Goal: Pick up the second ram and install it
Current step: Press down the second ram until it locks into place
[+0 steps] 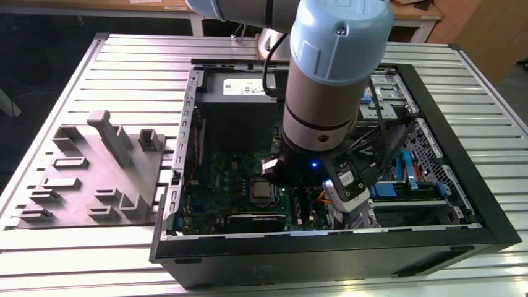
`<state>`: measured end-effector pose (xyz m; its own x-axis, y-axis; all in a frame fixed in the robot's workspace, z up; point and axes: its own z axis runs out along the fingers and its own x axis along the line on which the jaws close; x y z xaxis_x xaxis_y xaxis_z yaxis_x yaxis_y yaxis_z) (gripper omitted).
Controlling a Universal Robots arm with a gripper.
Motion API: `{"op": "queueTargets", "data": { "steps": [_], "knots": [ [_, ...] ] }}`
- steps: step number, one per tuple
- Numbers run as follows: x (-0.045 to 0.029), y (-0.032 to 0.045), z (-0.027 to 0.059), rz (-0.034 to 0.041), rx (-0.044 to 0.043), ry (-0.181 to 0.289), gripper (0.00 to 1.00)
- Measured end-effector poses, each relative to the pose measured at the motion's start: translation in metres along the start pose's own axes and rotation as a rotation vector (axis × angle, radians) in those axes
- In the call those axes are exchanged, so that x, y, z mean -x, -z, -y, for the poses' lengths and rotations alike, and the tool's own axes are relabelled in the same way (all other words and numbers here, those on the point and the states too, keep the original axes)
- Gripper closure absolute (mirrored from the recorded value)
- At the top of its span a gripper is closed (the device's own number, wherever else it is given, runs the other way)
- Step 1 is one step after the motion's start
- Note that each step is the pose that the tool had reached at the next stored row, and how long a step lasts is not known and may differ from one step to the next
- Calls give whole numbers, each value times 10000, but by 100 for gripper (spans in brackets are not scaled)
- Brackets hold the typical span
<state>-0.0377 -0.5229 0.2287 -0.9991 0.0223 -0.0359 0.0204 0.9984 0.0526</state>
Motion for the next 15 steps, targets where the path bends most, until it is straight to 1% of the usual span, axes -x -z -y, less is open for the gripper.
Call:
{"op": "queueTargets", "data": {
  "steps": [4,9,15],
  "knots": [
    [45,-8,0,-38,-3,-3,90],
    [48,-24,4,-41,-3,-3,90],
    [47,-65,7,-41,-4,-2,90]
  ]
}}
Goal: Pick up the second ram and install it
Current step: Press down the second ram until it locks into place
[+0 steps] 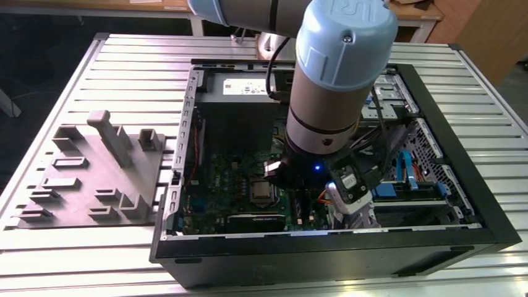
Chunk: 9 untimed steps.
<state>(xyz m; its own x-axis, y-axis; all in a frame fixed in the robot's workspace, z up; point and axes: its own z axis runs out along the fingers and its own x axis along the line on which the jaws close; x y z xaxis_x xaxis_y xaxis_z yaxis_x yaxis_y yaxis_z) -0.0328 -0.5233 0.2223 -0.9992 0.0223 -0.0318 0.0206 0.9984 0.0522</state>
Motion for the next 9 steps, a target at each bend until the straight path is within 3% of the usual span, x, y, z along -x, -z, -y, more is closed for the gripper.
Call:
{"op": "queueTargets", "data": {
  "steps": [9],
  "knots": [
    [-1,-34,2,-1,-2,0,90]
  ]
}}
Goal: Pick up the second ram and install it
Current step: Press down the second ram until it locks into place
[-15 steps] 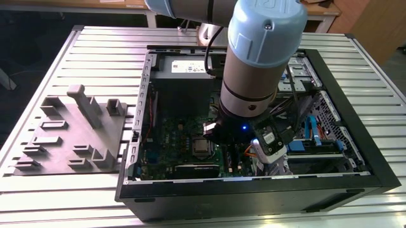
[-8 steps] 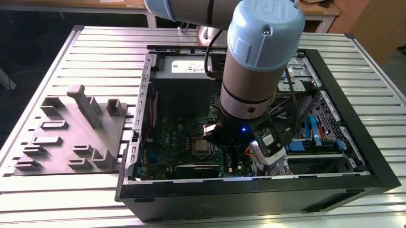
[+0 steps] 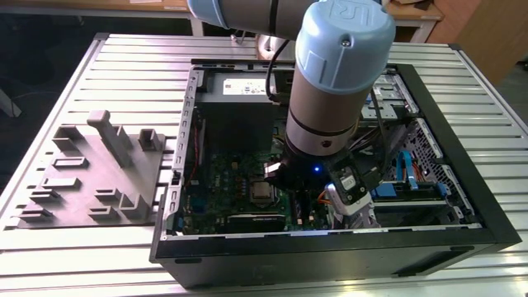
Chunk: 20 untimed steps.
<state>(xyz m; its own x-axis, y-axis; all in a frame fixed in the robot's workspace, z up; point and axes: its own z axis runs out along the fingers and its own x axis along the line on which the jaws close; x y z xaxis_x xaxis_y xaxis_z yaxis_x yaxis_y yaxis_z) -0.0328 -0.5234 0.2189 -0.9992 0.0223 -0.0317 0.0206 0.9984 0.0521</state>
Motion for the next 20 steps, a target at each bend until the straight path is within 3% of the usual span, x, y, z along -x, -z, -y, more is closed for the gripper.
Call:
{"op": "queueTargets", "data": {
  "steps": [10,17,20],
  "knots": [
    [0,-3,-2,5,18,0,90],
    [7,222,-12,1,3,0,90],
    [9,266,-14,3,4,0,90]
  ]
}}
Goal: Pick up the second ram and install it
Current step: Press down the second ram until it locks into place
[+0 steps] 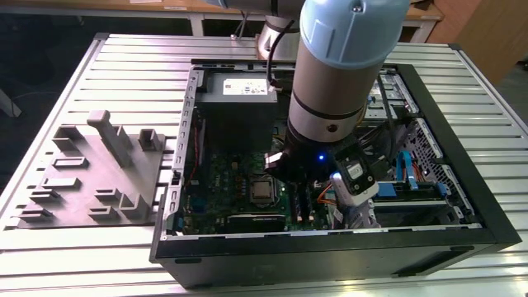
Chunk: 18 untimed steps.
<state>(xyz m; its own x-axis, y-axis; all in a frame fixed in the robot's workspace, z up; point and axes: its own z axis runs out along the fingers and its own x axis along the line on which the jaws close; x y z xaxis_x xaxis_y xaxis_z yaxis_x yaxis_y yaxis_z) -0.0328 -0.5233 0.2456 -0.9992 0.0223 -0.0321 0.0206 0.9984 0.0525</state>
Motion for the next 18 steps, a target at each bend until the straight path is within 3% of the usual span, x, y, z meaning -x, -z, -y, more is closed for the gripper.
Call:
{"op": "queueTargets", "data": {
  "steps": [8,18],
  "knots": [
    [-1,-1,-41,1,-1,0,90],
    [-8,-21,-353,1,-1,0,90]
  ]
}}
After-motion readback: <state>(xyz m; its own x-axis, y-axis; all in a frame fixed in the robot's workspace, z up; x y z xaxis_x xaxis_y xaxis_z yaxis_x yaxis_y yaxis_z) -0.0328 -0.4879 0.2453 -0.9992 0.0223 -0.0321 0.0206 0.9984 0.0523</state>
